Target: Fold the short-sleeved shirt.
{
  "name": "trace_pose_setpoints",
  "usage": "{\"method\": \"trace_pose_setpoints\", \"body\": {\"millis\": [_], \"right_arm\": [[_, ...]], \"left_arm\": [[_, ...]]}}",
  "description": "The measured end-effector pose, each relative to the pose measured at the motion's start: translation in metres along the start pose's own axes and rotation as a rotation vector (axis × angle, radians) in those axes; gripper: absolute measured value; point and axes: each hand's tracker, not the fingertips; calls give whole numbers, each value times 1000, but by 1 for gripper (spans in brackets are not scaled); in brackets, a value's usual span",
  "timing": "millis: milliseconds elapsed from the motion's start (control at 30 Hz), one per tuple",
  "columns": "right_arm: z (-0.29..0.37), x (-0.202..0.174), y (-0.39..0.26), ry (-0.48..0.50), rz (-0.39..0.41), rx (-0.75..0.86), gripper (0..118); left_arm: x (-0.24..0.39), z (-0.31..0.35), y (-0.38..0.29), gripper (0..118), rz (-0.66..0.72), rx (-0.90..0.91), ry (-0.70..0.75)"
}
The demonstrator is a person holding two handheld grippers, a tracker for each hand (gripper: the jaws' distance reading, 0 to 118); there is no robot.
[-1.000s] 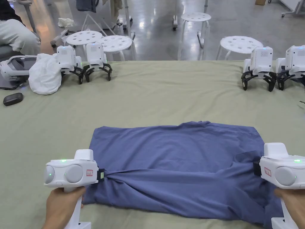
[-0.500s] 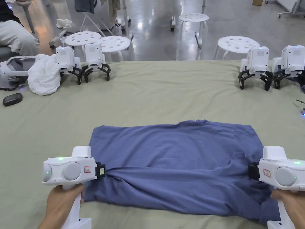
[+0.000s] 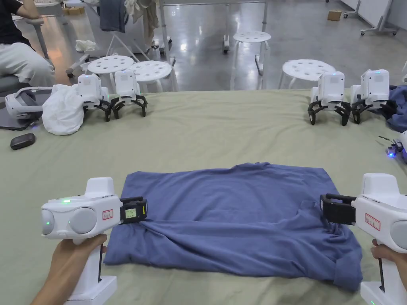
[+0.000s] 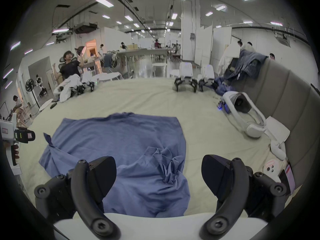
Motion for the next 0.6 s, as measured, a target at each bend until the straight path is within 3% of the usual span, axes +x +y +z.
{"method": "trace_pose_setpoints", "body": {"millis": [267, 367, 533, 567, 600], "right_arm": [[59, -9, -18, -29, 25, 123, 111], [75, -15, -32, -53, 15, 177, 108], [96, -24, -57, -92, -18, 264, 56], [99, -25, -62, -89, -19, 285, 46], [101, -27, -66, -92, -24, 290, 28]], "left_arm": [[-3, 41, -32, 107, -22, 68, 43], [0, 58, -52, 96, -23, 165, 50], [1, 70, -85, 71, -38, 286, 78], [2, 72, -91, 64, -40, 301, 82], [3, 75, -96, 50, -37, 308, 82]]}}
